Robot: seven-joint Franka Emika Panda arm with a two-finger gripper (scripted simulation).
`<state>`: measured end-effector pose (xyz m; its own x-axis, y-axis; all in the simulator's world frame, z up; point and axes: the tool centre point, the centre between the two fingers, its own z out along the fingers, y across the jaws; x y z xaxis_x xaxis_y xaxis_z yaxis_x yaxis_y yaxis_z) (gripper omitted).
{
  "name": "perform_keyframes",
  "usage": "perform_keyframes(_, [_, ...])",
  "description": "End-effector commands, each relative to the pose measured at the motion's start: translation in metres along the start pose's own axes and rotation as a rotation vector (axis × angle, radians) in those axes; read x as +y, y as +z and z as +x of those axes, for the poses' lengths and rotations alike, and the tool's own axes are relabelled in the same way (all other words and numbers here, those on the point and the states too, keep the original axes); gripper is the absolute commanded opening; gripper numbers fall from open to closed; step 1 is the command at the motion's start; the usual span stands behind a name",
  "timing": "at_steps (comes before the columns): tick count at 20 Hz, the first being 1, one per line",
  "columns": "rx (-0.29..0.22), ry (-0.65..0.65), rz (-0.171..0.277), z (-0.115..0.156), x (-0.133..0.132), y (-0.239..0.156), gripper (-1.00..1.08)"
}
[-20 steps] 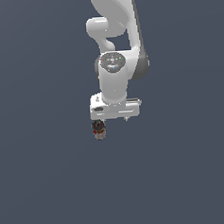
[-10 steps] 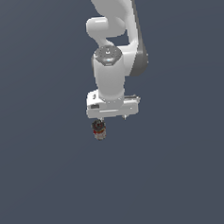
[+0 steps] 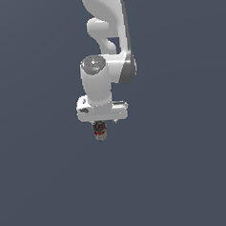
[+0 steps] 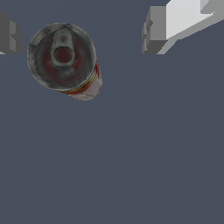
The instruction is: Pick up the object and move it to a goal position.
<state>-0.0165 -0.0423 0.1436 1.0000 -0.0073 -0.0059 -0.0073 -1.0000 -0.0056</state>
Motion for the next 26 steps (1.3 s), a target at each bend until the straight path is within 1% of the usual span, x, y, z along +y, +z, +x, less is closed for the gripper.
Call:
perform_keyframes(1, [0.003, 0.012, -0.003, -0.004, 0.015, 0.008, 1.0])
perform_keyframes(6, [0.006, 0.023, -0.005, -0.008, 0.029, 0.016, 1.0])
perform_keyframes(12, [0.005, 0.024, -0.005, -0.008, 0.028, 0.021, 1.0])
perform_keyframes(21, [0.005, 0.024, -0.006, -0.009, 0.029, 0.06, 1.0])
perform_keyframes(26, [0.006, 0.024, -0.006, -0.008, 0.03, 0.066, 1.0])
